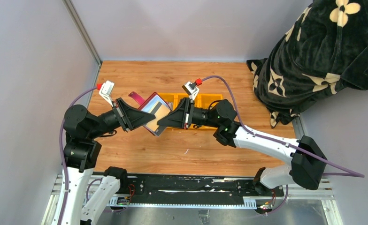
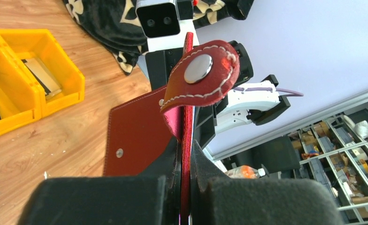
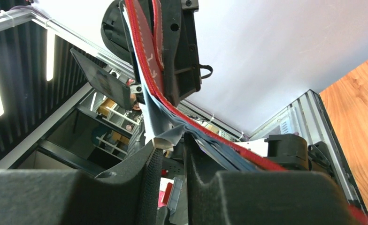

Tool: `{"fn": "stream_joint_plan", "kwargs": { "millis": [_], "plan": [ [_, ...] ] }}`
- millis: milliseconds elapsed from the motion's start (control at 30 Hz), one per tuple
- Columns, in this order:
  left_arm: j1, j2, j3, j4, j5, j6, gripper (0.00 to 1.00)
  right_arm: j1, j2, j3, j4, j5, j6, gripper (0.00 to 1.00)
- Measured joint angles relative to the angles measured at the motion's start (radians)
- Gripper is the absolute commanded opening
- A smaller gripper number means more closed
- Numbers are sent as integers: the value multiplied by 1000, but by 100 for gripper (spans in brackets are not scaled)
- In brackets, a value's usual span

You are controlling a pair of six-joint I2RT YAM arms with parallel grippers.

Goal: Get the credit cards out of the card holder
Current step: Remove the credit card from the card holder.

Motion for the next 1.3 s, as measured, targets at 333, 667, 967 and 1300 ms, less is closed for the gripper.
{"fn": "stream_joint_plan", "kwargs": {
  "millis": [333, 667, 967, 1300],
  "plan": [
    [0, -18, -3, 0, -2, 5, 46, -2, 0, -2, 18, -2, 11, 0],
    [0, -17, -6, -5, -2, -9, 15, -2, -3, 3, -2, -11, -16, 0],
    [0, -15, -7, 0, 0, -25, 12, -2, -27, -29, 23, -9, -16, 4],
    [0, -13, -7, 1, 1, -26, 0, -2, -39, -52, 40, -4, -13, 33]
  ]
}}
